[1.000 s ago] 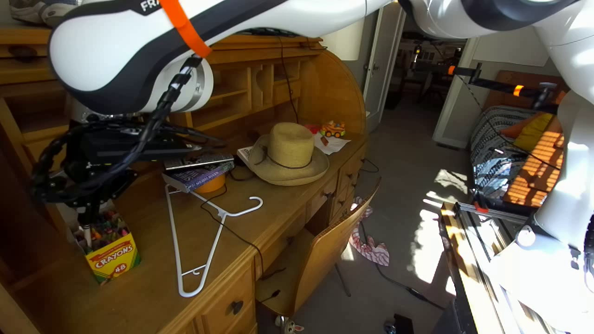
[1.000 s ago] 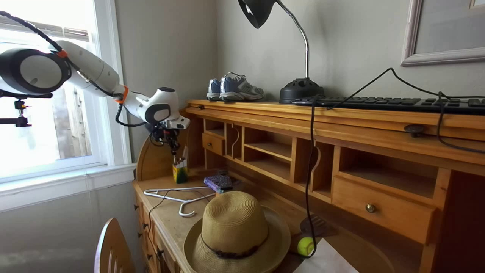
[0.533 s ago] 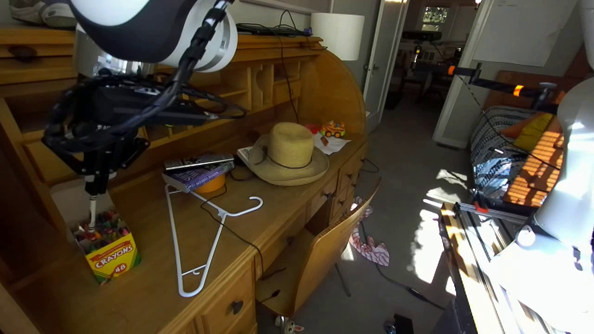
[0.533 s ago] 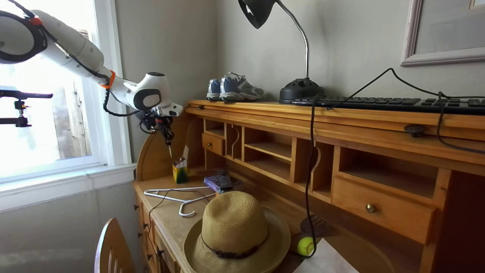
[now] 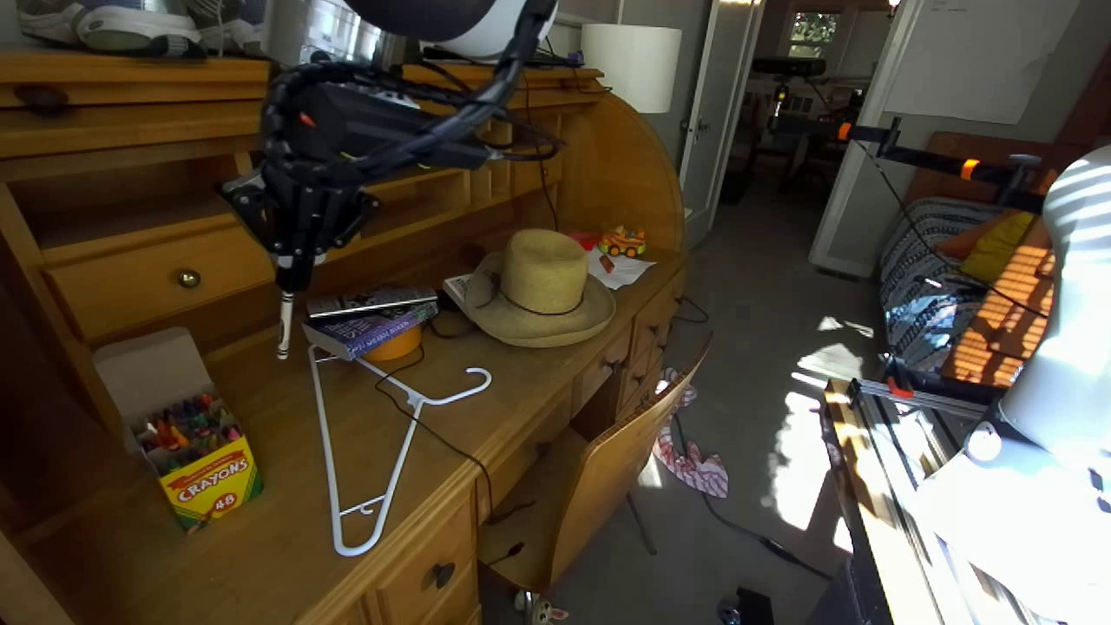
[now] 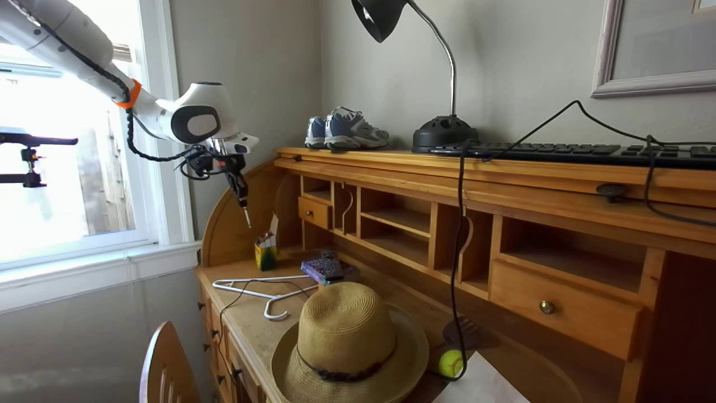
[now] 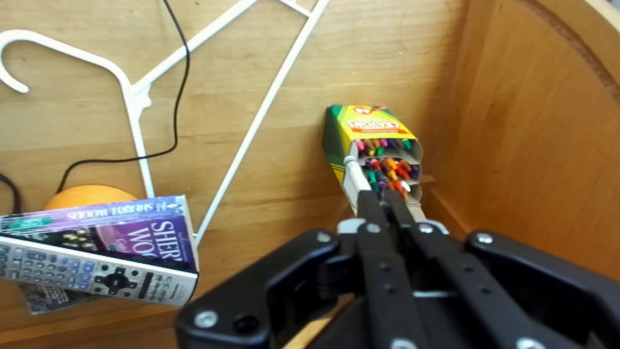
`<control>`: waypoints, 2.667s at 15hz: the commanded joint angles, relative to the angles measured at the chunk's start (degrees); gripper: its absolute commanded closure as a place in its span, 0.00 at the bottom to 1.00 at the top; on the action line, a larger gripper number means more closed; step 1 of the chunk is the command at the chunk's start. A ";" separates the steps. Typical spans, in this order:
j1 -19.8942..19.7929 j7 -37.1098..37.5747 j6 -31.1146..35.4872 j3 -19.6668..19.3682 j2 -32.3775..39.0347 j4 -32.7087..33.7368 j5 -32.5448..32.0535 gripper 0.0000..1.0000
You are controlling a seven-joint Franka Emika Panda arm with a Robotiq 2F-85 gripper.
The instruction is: Move the white crayon from the box to the desk
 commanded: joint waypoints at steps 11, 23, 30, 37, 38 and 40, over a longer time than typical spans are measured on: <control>-5.06 -4.00 -8.64 -0.98 6.82 2.27 -1.33 0.98; -3.77 -6.39 -46.32 -2.64 21.67 30.75 -12.22 0.98; -2.32 -10.75 -55.79 -2.45 33.61 46.74 -15.49 0.98; -0.82 -11.69 -55.44 -3.04 42.33 55.53 -16.59 0.98; -0.74 -11.78 -55.44 -3.13 43.21 56.51 -16.60 0.98; -0.73 -11.93 -55.51 -3.21 44.61 58.22 -16.49 0.98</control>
